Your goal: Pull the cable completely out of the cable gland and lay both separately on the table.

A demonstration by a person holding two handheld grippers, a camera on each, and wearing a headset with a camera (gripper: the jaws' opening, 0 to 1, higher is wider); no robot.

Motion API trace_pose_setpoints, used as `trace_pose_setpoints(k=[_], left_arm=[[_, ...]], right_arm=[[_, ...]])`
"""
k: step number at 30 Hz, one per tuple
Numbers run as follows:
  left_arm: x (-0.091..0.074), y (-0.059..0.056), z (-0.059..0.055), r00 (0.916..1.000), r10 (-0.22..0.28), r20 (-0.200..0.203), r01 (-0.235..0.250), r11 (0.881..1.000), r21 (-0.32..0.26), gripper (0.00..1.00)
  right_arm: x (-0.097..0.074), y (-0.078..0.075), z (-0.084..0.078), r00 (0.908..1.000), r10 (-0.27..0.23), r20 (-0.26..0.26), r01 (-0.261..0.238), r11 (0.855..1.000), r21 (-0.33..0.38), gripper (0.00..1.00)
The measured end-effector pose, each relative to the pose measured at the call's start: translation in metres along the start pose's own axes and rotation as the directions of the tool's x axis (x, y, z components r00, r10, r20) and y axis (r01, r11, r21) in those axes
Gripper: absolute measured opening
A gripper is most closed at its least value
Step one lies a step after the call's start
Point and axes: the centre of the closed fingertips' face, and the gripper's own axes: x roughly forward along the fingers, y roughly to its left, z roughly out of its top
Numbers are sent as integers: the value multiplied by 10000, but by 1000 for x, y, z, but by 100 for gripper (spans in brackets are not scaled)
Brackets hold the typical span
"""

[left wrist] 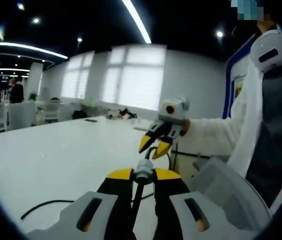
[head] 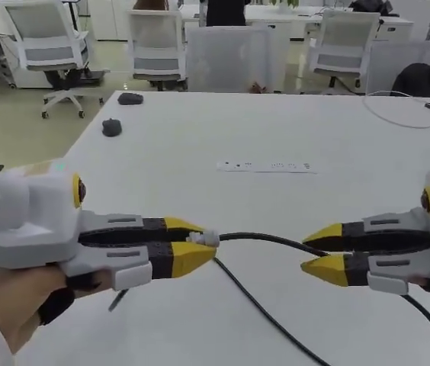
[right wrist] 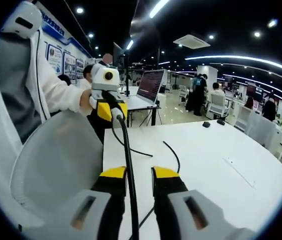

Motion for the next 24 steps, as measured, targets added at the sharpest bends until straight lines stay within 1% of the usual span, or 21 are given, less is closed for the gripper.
trace_pose_setpoints(k=[1, 2, 3, 6, 8, 12, 17, 21, 23, 24], left_arm=[[2, 0, 0, 10000, -26, -30, 26, 10000, 32, 16], [5, 0, -1, 9999, -115, -69, 115, 9999, 36, 16], [6, 0, -1, 9998, -168, -86, 168, 9999, 34, 16], [13, -2, -1, 9992, -388, -139, 389, 9992, 45, 16], [15, -2, -1, 9988, -459, -181, 460, 9989, 21, 16], [16, -5, -1, 9981, -564, -264, 565, 9984, 32, 16], [12, -10, 0, 9976, -649, -256, 652, 9978, 105, 16], [8, -11, 1, 9976, -637, -254, 642, 9978, 159, 16], [7, -9, 1, 9982, -556, -231, 560, 9982, 190, 16], [5, -8, 2, 9983, -537, -227, 541, 9984, 181, 16]], right_arm=[[3, 2, 7, 10000, 91, 12, -90, 9994, -319, 19], [4, 3, 10, 9999, 120, 21, -119, 9991, -405, 19], [8, 6, 19, 9997, 224, 84, -218, 9977, -648, 20], [14, 9, 34, 9992, 329, 224, -307, 9950, -947, 19], [17, 12, 41, 9987, 423, 300, -389, 9936, -1062, 19], [26, 17, 46, 9975, 618, 342, -576, 9917, -1147, 18], [35, 24, 46, 9954, 922, 240, -886, 9885, -1222, 14], [40, 26, 45, 9946, 1020, 203, -987, 9874, -1235, 8], [41, 29, 44, 9926, 1197, 216, -1164, 9863, -1170, 4], [43, 30, 43, 9928, 1177, 225, -1143, 9862, -1197, 4]])
